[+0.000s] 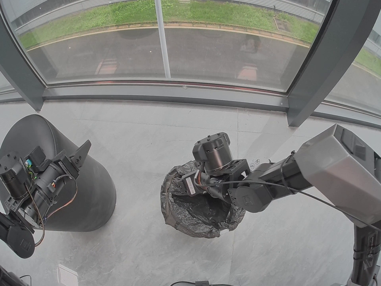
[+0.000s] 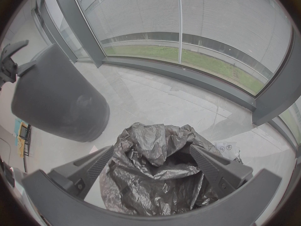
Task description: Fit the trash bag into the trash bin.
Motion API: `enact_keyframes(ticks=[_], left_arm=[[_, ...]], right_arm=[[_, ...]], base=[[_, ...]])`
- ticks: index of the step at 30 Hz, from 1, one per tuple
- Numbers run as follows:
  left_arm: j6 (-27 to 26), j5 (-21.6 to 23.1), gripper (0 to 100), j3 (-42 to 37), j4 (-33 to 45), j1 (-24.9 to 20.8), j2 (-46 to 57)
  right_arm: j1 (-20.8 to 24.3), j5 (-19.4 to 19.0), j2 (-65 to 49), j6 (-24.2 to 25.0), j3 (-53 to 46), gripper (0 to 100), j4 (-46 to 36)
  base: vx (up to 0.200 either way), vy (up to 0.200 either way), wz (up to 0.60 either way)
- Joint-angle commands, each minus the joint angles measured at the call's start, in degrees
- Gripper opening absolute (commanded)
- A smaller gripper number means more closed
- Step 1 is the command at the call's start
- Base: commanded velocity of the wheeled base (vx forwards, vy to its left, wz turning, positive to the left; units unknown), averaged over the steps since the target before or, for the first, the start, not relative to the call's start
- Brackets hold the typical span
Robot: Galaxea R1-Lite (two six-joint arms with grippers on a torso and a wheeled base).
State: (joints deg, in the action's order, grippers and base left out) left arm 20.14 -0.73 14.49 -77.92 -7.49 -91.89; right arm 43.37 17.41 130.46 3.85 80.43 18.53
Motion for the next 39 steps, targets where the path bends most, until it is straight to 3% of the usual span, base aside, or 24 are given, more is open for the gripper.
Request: enact_keyframes(ticks=[1, 17, 39], left_arm=[[-0.01, 1.17, 100, -0.43, 0.14, 2.74, 2.16], [1.48, 1.35, 100, 0.1, 0.14, 4.76, -0.39], [1.57, 1.35, 100, -0.34, -0.3, 4.76, -2.15]], right_arm=[[0.13, 2.1, 7.26, -0.07, 5.44, 100, -0.95], [-2.07, 2.46, 11.83, -4.2, 9.92, 100, 0.1], [-2.86, 3.07, 20.53, -4.82, 15.46, 100, 0.1]], base=[[0.0, 0.0, 0.0], [0.0, 0.0, 0.0], [0.0, 0.0, 0.0]])
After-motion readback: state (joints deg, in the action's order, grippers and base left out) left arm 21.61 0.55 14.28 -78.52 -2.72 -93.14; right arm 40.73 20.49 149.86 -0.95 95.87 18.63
